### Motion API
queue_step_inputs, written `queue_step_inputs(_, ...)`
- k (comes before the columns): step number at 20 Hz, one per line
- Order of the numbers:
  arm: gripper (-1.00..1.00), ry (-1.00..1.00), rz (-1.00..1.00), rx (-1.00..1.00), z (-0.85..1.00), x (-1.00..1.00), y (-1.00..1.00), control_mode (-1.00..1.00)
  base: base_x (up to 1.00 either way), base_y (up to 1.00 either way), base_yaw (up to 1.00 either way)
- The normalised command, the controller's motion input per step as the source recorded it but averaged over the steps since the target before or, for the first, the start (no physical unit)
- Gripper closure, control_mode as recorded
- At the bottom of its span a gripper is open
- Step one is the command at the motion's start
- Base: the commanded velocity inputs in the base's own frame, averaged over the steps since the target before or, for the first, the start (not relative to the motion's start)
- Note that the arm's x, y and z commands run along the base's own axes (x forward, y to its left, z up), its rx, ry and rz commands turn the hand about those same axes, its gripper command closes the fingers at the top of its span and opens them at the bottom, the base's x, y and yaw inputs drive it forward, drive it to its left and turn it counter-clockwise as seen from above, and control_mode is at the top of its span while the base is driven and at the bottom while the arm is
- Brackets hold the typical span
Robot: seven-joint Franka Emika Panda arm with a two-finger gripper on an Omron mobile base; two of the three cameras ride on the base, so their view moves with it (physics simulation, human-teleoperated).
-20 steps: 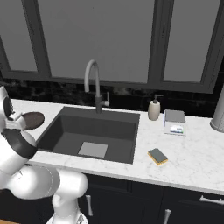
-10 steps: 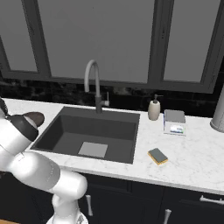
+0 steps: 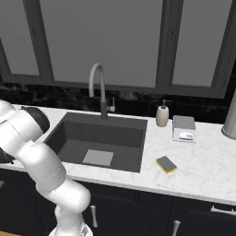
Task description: Pick the pan and sponge and place them into the sink. Then turn on the water.
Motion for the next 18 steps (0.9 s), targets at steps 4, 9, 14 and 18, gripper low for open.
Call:
queue_step_inputs(4, -1.0, -0.07, -0.07, -0.01, -0.28, 0.22, 0.06, -1.0, 0.0, 0.0, 0.0)
queue_step_inputs(9, -1.0, -0.04, -0.07, -0.02, -0.18, 0.24, 0.19, -1.0, 0.0, 0.0, 0.0)
queue_step_inputs(14, -1.0, -0.01, -0.06, -0.04, -0.18, 0.29, 0.29, -1.0, 0.0, 0.0, 0.0)
queue_step_inputs(18, -1.0, -0.04, -0.06, -0.04, -0.06, 0.29, 0.36, -1.0, 0.0, 0.0, 0.0)
